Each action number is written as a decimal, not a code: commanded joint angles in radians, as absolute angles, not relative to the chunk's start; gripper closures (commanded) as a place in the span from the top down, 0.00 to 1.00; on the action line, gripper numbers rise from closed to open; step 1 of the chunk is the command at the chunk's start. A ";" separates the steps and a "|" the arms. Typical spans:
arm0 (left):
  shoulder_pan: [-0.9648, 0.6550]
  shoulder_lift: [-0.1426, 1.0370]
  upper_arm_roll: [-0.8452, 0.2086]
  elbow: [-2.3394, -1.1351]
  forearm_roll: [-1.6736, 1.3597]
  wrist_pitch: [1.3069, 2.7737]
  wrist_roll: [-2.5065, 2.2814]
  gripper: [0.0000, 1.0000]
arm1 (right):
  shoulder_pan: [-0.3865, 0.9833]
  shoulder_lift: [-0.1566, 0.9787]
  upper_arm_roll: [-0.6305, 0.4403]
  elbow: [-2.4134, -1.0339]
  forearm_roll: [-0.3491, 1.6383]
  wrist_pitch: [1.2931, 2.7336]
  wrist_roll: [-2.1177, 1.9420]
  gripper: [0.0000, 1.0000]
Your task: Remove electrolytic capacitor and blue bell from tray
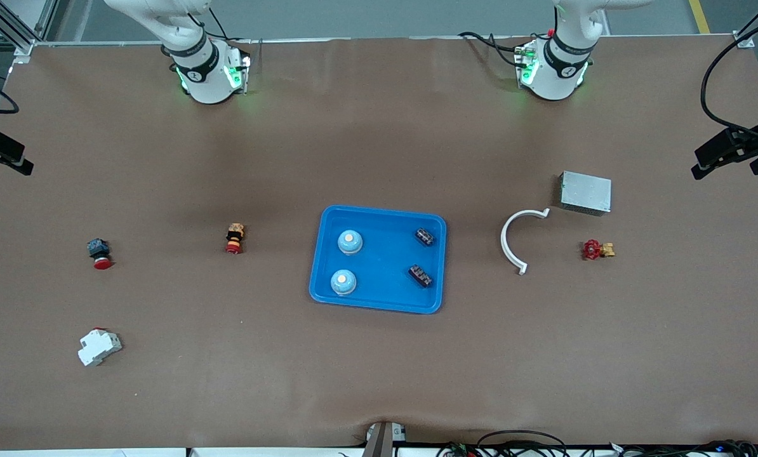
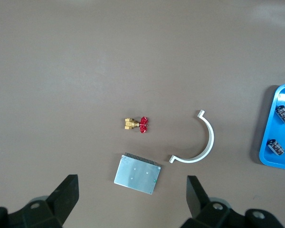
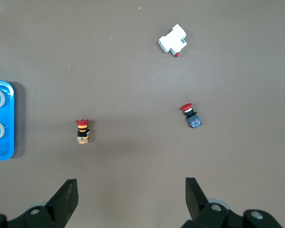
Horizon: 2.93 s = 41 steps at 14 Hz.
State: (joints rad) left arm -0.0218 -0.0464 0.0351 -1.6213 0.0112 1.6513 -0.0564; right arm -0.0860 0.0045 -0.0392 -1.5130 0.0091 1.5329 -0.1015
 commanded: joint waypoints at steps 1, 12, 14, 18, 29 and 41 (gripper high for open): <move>-0.017 -0.035 0.032 -1.595 -0.012 1.626 -0.058 1.00 | -0.101 0.003 -0.031 -1.516 0.023 1.539 -0.091 1.00; -0.035 -0.035 0.002 -1.583 -0.035 1.626 -0.198 1.00 | -0.101 0.003 -0.031 -1.516 0.023 1.539 -0.091 1.00; -0.035 -0.035 -0.037 -1.574 -0.040 1.626 -0.309 1.00 | -0.101 0.003 -0.031 -1.516 0.023 1.539 -0.091 1.00; -0.040 -0.012 -0.119 -1.533 -0.040 1.626 -0.509 1.00 | -0.100 0.002 -0.031 -1.537 0.023 1.537 -0.075 1.00; -0.149 0.152 -0.216 -1.502 -0.038 1.671 -0.943 1.00 | 0.104 -0.023 -0.025 -1.758 0.041 1.719 0.288 1.00; -0.391 0.510 -0.213 -1.490 -0.011 1.969 -1.414 1.00 | 0.501 0.184 -0.025 -1.918 0.040 2.158 0.851 1.00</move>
